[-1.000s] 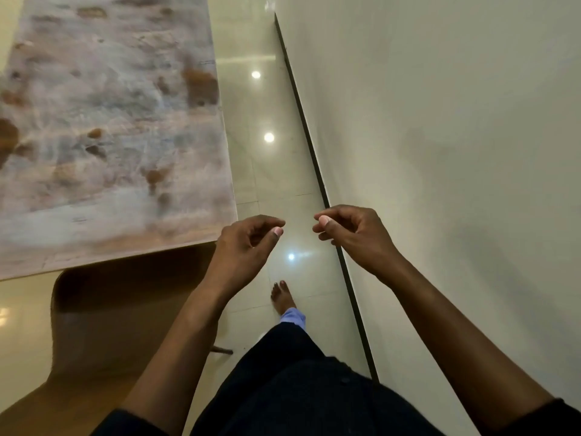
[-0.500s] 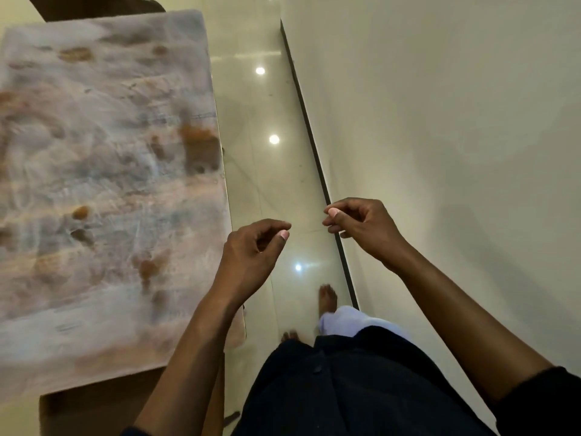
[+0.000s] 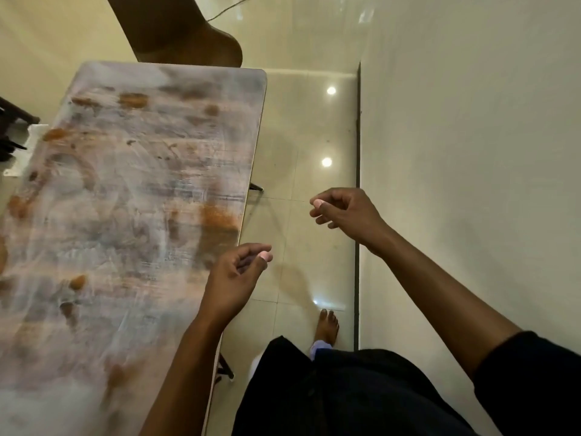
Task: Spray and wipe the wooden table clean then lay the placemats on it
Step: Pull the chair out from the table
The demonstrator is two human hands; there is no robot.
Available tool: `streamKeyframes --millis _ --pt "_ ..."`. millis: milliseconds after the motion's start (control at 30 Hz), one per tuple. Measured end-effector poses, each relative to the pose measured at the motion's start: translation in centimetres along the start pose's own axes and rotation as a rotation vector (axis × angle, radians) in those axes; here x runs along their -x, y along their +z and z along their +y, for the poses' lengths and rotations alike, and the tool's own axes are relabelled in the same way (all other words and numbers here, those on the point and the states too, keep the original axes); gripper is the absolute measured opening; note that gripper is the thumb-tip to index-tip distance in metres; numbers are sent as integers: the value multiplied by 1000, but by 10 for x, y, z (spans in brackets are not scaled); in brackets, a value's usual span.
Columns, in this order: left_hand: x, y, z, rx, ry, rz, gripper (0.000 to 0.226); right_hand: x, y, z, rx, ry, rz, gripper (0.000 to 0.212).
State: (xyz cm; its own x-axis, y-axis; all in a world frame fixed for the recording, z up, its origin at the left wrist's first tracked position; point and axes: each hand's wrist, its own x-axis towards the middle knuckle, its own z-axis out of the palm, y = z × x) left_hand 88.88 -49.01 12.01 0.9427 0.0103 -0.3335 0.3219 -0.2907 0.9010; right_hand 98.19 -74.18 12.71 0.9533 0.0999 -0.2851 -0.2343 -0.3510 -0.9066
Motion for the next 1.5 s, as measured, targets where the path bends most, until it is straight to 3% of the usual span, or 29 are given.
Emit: streamKeyframes --millis 367,567,900,1267,1500 --pt "-251 18 89 35 53 98 18 -248 -66 -59 1 -76 -29 17" --pt "-392 10 132 43 -15 36 23 -364 -91 -86 60 -56 -66 16" --pt "-616 -4 226 -81 37 -7 28 -585 -151 -121 37 -42 -67 16" --pt "-838 5 312 120 -91 266 26 -866 -217 -204 158 -170 -317 14" --pt "-967 -14 354 193 -129 366 17 -1019 -214 -256 258 -276 -450 13"
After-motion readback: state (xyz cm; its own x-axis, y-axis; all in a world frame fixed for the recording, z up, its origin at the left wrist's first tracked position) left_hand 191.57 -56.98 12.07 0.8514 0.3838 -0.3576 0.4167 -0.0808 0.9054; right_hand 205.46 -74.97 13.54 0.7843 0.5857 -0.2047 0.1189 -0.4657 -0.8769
